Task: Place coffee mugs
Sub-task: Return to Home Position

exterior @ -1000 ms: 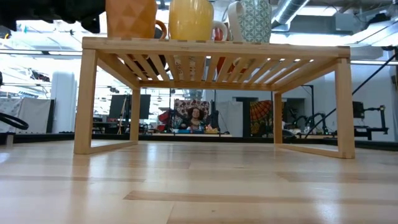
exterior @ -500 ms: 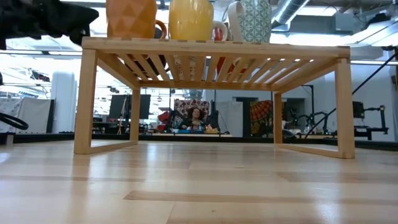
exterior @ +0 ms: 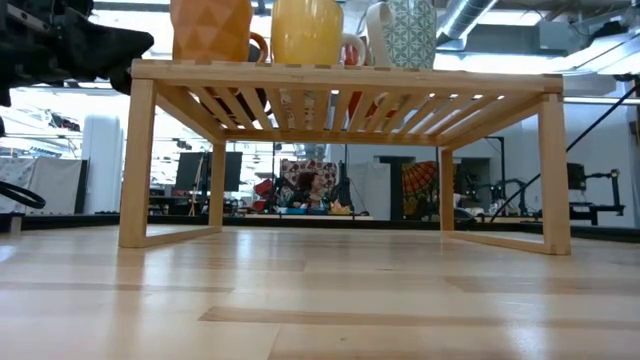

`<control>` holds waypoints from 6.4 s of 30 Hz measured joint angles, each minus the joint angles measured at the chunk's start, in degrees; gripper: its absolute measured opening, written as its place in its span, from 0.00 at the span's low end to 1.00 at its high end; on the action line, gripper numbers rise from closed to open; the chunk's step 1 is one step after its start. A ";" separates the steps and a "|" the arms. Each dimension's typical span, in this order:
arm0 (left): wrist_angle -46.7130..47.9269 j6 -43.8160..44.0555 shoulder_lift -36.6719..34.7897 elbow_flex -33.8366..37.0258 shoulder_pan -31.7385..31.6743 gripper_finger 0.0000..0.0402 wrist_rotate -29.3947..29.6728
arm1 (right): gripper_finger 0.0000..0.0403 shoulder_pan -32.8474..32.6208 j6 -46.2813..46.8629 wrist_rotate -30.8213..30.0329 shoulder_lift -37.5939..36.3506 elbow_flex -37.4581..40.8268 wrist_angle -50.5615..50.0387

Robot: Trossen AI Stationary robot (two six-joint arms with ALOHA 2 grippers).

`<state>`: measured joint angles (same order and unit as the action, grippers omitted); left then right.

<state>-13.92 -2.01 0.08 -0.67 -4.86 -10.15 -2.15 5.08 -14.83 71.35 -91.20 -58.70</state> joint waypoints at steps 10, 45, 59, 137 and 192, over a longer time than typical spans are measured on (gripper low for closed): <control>-0.84 2.32 0.02 0.02 0.02 0.00 -0.12 | 0.05 -0.02 -2.53 2.02 -1.79 3.62 -0.68; 4.29 1.82 0.20 0.15 0.00 0.00 6.42 | 0.05 2.69 -3.22 10.51 -40.64 71.50 62.31; 4.34 0.82 0.20 0.17 0.00 0.00 6.49 | 0.05 2.64 -1.04 12.56 -52.20 84.36 73.34; 11.90 -3.99 0.28 0.17 0.00 0.00 8.02 | 0.11 2.64 -4.04 13.35 -58.73 90.88 68.13; 11.90 -3.99 0.31 0.17 0.00 0.00 8.02 | 0.11 2.62 -4.02 13.29 -58.72 90.88 68.15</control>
<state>-2.02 -6.00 0.38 -0.49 -4.86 -2.13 0.47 1.06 -1.54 12.63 -0.32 9.45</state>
